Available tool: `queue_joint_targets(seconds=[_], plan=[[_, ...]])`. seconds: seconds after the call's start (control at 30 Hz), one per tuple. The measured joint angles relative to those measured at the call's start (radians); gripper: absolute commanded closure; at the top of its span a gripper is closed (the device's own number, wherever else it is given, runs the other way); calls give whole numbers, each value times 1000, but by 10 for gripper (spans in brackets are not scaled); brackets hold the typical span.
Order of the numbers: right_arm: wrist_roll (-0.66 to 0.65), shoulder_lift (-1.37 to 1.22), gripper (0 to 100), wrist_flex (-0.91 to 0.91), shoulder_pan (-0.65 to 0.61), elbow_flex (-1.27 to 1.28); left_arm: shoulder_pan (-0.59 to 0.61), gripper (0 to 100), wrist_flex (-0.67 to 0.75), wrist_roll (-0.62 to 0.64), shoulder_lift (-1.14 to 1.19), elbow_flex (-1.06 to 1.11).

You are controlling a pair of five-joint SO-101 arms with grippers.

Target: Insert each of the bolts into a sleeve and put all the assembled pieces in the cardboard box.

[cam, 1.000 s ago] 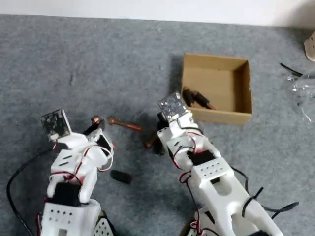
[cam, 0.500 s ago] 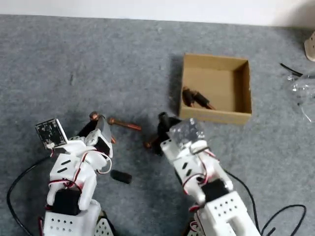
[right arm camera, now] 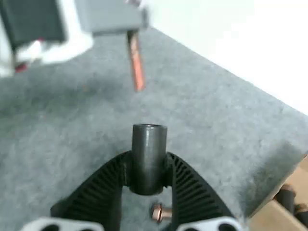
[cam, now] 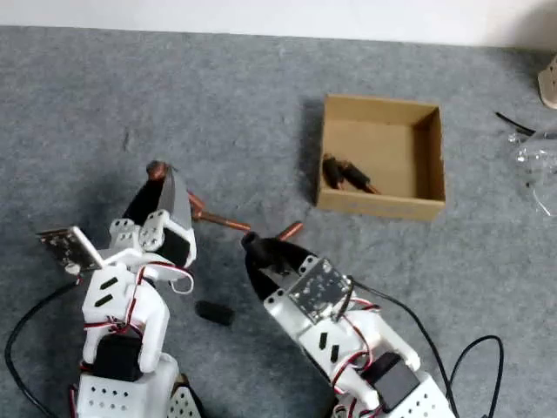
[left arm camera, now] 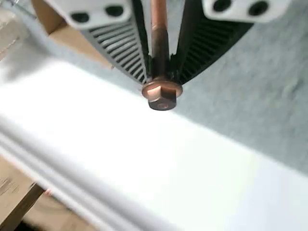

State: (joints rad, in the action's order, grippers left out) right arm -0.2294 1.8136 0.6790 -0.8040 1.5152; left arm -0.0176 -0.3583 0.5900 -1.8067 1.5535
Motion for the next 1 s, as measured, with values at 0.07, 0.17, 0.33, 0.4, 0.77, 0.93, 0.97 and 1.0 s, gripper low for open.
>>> queue_joint_targets(seconds=[0.07,0.17,0.33,0.4,0.77,0.93,0.97,1.0], plan=[[0,2,995,2,-5,0,0,995,25,0,0,0],[0,2,995,3,-23,0,0,995,32,2,0,-15],[0,2,995,3,-32,0,-23,995,34,51,0,-126],[0,2,995,3,-32,0,-71,995,34,89,0,-158],[0,2,995,3,-32,0,-270,994,-118,95,0,-181],[0,2,995,3,-32,0,-273,994,-129,95,0,-181],[0,2,995,3,-32,0,-275,994,-129,95,0,-181],[0,2,995,3,-32,0,-276,994,-129,95,0,-181]])
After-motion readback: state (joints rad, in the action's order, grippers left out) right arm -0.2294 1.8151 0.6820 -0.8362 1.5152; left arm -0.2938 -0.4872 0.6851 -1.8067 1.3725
